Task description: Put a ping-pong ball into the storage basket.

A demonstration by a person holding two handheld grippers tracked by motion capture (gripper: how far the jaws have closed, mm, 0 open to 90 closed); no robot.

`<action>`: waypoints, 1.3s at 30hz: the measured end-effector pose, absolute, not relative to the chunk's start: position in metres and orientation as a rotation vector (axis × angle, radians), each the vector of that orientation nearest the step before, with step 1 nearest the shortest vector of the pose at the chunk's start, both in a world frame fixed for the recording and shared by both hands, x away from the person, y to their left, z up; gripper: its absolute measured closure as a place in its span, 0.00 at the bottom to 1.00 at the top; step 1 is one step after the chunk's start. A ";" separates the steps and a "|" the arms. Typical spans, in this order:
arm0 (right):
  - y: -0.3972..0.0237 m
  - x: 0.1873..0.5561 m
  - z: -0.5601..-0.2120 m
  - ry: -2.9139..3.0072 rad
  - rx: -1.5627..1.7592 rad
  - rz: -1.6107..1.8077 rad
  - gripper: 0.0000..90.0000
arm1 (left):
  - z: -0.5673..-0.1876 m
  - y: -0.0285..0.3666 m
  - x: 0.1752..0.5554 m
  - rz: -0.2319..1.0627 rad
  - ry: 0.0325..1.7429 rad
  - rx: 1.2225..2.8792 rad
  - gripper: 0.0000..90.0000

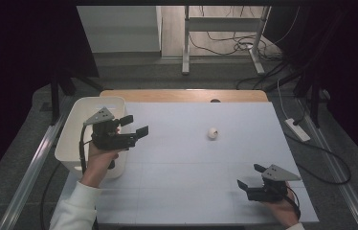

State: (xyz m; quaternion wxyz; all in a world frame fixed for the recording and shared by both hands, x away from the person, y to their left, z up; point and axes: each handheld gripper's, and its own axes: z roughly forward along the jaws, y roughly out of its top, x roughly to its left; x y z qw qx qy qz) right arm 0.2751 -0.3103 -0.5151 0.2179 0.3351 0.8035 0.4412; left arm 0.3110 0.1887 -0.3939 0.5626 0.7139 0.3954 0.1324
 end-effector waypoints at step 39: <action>-0.311 0.276 -0.516 2.226 0.922 1.217 0.13 | -0.413 0.131 0.328 0.217 0.866 1.785 0.20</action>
